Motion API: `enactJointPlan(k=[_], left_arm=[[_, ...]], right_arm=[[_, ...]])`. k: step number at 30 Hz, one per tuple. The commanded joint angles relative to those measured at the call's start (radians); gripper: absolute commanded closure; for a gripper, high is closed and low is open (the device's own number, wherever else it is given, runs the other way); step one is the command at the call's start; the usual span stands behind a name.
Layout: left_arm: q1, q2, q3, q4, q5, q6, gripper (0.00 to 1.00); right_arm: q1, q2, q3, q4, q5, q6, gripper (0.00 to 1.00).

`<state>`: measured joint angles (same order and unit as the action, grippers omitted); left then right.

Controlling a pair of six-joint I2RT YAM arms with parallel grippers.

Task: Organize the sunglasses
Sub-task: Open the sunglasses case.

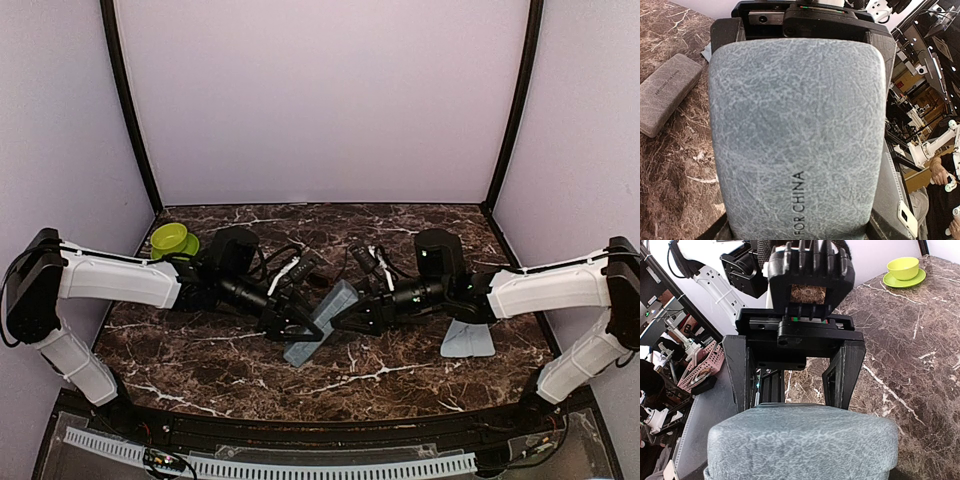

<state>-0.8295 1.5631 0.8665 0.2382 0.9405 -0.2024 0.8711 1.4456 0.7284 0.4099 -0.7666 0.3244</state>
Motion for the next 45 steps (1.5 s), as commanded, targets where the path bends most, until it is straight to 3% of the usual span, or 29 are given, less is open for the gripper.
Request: enactJointPlan(k=[1,5,10,12,14,15,20,33,36,40,45], left_arm=[[-0.005,-0.022,-0.003,0.032,-0.014,-0.012,0.41],[-0.005,-0.019,-0.001,0.031,-0.015,-0.011,0.30],[-0.005,-0.015,-0.003,0.041,0.000,-0.016,0.26],[-0.005,-0.014,-0.004,0.040,0.002,-0.016,0.17],[-0.005,-0.017,-0.005,0.040,0.002,-0.013,0.02],[-0.005,-0.018,-0.006,0.041,0.004,-0.011,0.01],[-0.005,-0.022,-0.016,0.049,0.006,0.003,0.01],[-0.005,-0.008,-0.013,0.057,0.030,-0.003,0.30],[-0.005,-0.010,-0.015,0.063,0.036,-0.009,0.31],[-0.005,-0.020,-0.028,0.083,0.035,-0.023,0.23],[-0.005,-0.021,-0.030,0.082,0.034,-0.021,0.25]], right_arm=[[0.002,-0.010,0.017,0.033,-0.026,-0.028,0.62],[0.002,-0.009,0.020,0.033,-0.027,-0.027,0.62],[0.002,-0.006,0.023,0.028,-0.026,-0.028,0.63],[0.002,-0.004,0.022,0.029,-0.026,-0.027,0.63],[0.002,-0.003,0.021,0.029,-0.028,-0.027,0.63],[0.002,-0.004,0.021,0.028,-0.027,-0.027,0.63],[0.002,-0.006,0.014,0.039,-0.031,-0.019,0.63],[0.000,-0.006,0.003,0.039,-0.042,-0.025,0.65],[-0.001,-0.007,-0.001,0.033,-0.038,-0.032,0.66],[-0.003,-0.003,0.000,0.029,-0.039,-0.035,0.66],[-0.003,-0.004,0.001,0.026,-0.040,-0.036,0.67]])
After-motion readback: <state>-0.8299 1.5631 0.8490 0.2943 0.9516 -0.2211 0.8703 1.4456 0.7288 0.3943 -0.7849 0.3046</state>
